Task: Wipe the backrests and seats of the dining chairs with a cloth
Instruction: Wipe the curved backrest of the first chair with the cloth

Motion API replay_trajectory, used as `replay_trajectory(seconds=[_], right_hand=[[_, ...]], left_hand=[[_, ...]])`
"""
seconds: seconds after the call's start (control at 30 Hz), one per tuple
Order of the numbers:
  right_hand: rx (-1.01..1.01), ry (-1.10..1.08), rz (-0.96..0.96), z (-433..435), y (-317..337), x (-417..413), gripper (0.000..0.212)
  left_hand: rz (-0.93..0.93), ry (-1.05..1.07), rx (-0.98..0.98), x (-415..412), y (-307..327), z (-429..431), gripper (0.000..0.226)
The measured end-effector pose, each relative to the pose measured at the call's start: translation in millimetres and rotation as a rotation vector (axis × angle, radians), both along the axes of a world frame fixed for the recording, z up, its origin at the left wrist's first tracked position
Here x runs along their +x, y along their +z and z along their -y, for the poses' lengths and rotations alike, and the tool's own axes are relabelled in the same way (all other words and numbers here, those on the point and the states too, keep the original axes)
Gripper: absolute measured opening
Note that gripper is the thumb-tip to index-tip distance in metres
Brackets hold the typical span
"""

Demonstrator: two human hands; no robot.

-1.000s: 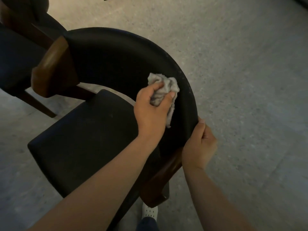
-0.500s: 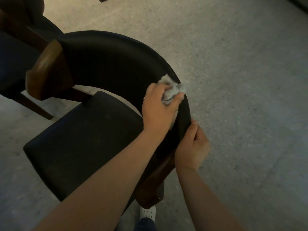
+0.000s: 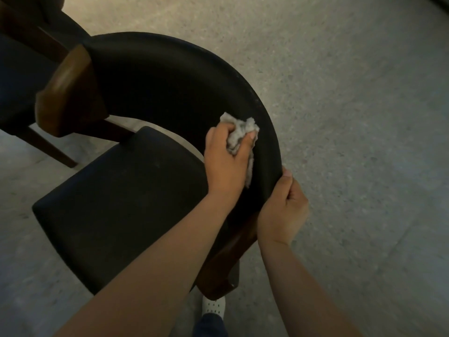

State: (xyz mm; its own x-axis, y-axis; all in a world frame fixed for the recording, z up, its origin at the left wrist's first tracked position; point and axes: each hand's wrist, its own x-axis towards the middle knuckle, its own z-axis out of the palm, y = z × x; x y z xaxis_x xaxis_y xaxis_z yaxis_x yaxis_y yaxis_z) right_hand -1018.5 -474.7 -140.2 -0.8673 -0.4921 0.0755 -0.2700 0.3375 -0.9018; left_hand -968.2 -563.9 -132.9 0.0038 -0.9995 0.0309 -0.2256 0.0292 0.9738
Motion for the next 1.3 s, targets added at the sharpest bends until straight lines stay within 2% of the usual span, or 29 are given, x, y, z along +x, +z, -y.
replay_trajectory(seconds=[0.2,0.3,0.5,0.67,0.73,0.83,0.97,1.07,1.2,1.3], right_hand=[[0.003,-0.005,0.011,-0.3,-1.9,0.3,0.044],[-0.010,-0.004,0.028,-0.7,0.2,0.9,0.038],[-0.024,-0.012,0.013,0.2,3.1,1.6,0.036],[-0.016,-0.001,0.010,-0.2,0.5,1.0,0.042],[-0.018,-0.008,0.016,-0.3,-0.2,1.2,0.044],[-0.025,-0.016,0.018,-0.3,0.7,1.0,0.043],[-0.037,-0.006,0.001,-0.1,2.7,2.2,0.039],[-0.024,-0.005,0.024,0.3,1.0,1.6,0.040],[-0.013,-0.006,0.046,-0.2,0.5,1.1,0.039],[-0.012,-0.009,0.038,0.5,2.8,1.2,0.040]], left_hand=[[0.067,0.087,0.177,24.9,-26.1,-8.8,0.010],[0.040,0.089,0.138,27.5,-25.9,-7.3,0.009],[-0.030,-0.016,0.083,5.9,-19.8,-11.0,0.029],[-0.018,-0.017,0.059,3.9,-27.8,-7.9,0.016],[-0.064,0.011,0.108,6.6,-33.0,-6.3,0.007],[-0.056,0.066,0.258,16.4,-51.0,-8.7,0.017],[-0.055,0.165,0.435,32.0,-73.7,-13.0,0.013],[-0.074,0.119,0.388,39.6,-71.1,-12.4,0.010],[-0.002,-0.010,0.227,27.3,-54.4,-15.5,0.026],[0.098,0.035,0.181,11.9,-52.5,-24.6,0.014]])
